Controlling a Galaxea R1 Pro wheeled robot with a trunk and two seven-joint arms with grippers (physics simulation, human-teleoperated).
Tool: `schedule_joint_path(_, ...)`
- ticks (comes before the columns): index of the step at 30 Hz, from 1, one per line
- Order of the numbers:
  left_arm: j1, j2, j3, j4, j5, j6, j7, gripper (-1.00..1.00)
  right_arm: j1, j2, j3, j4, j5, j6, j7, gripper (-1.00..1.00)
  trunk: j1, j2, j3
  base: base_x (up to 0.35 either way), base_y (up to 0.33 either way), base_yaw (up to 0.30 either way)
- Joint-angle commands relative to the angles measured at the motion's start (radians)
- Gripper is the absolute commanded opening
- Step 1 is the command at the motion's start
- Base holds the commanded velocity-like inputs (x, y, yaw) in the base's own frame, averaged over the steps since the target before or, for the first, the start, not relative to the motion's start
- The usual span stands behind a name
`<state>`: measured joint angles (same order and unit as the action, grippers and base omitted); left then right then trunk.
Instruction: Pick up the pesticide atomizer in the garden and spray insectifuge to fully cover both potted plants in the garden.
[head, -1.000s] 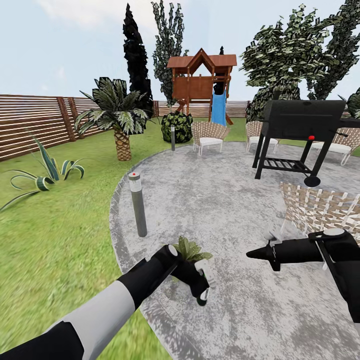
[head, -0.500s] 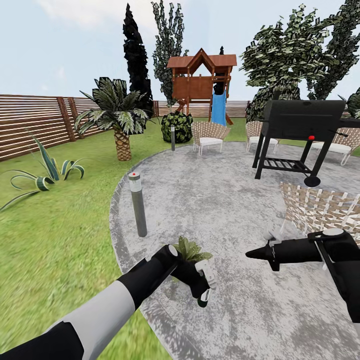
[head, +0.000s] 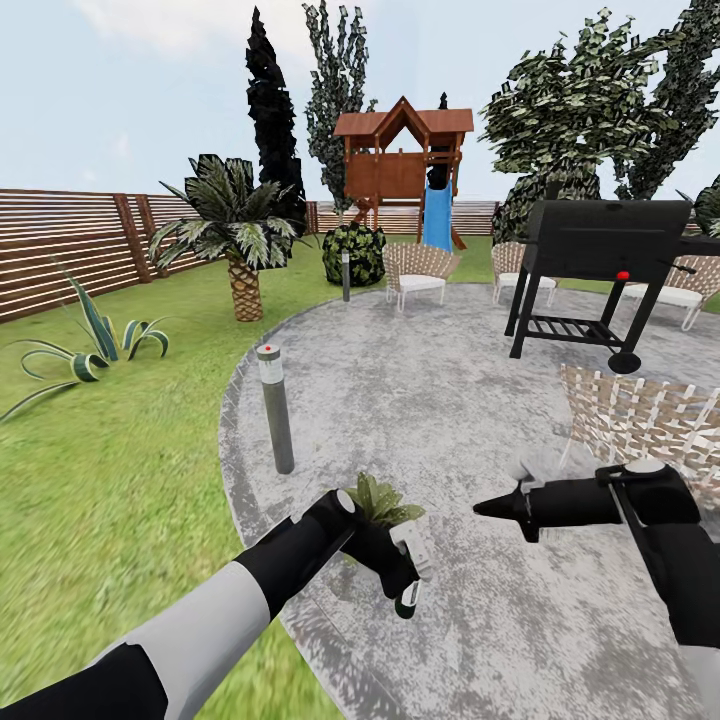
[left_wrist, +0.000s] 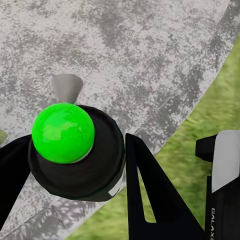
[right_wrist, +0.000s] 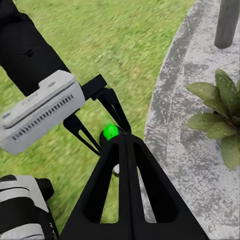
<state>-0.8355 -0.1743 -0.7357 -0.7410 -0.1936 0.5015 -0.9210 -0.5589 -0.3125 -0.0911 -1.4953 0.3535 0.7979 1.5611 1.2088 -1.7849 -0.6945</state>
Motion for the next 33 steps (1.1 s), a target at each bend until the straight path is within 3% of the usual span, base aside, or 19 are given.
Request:
schedule_joint_path(1, 0.000, 0.000, 0.001, -0.001, -0.006, 0.006, -0.005, -1.00, -0.001, 0.006, -0.001, -0.001, 0.010, 0.011, 0.010, -1.00, 0.000, -0.001, -0.001, 0.000, 0.000, 0.000)
schedule_joint_path(15, 0.000, 0.000, 0.002, -0.004, -0.007, 0.008, -0.006, -1.00, -0.001, 0.013, -0.001, -0.001, 0.009, 0.011, 0.010, -1.00, 0.000, -0.001, -0.001, 0.000, 0.000, 0.000)
schedule_joint_path(26, 0.000, 0.000, -0.002, -0.061, -0.004, 0.008, -0.007, -1.00, -0.001, 0.014, -0.001, -0.001, 0.009, 0.011, 0.010, -1.00, 0.000, -0.001, -0.001, 0.000, 0.000, 0.000)
schedule_joint_path(33, 0.000, 0.000, -0.047, -0.062, -0.003, 0.008, -0.007, -1.00, -0.001, 0.015, -0.001, -0.001, 0.009, 0.010, 0.010, -1.00, 0.000, -0.001, -0.001, 0.000, 0.000, 0.000)
